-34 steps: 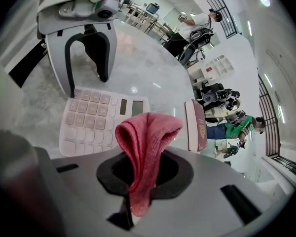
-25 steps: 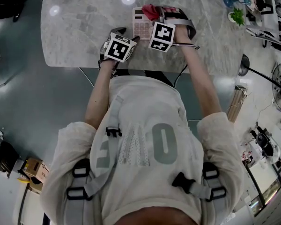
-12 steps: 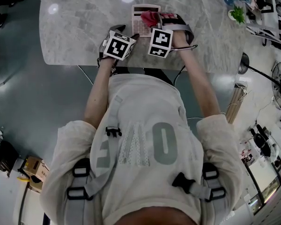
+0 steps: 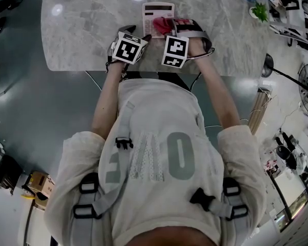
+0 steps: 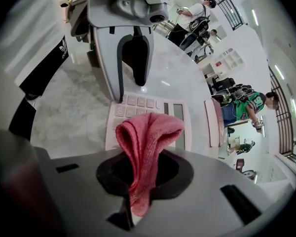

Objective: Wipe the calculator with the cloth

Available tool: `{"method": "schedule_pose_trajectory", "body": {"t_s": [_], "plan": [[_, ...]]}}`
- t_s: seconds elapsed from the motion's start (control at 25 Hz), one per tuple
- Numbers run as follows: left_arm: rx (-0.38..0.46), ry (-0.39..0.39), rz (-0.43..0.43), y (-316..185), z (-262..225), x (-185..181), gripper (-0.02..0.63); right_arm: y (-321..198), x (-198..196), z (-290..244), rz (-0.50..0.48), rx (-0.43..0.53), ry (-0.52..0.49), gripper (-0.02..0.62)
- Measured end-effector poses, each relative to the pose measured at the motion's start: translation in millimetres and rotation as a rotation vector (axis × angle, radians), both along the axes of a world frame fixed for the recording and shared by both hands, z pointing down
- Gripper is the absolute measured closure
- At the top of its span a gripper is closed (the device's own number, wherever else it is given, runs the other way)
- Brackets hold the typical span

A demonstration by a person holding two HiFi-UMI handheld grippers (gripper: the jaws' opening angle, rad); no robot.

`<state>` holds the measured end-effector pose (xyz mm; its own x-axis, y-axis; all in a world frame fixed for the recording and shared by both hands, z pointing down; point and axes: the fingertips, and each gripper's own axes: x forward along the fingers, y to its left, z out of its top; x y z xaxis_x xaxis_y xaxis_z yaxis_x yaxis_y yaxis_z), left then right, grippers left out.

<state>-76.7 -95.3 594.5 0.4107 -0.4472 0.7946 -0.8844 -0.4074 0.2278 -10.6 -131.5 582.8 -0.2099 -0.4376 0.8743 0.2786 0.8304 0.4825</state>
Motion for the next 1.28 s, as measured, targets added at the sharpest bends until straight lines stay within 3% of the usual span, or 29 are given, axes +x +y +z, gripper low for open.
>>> {"method": "schedule_pose_trajectory", "body": {"t_s": [0.64, 1.28], "plan": [[-0.005, 0.002, 0.002, 8.1, -4.2, -6.0, 0.314, 54.2, 8.1, 3.3, 0.05, -0.075, -0.014, 0.541], [0.006, 0.006, -0.008, 6.3, -5.1, -6.3, 0.314, 62.7, 11.8, 4.2, -0.016, -0.112, 0.03, 0.541]]}}
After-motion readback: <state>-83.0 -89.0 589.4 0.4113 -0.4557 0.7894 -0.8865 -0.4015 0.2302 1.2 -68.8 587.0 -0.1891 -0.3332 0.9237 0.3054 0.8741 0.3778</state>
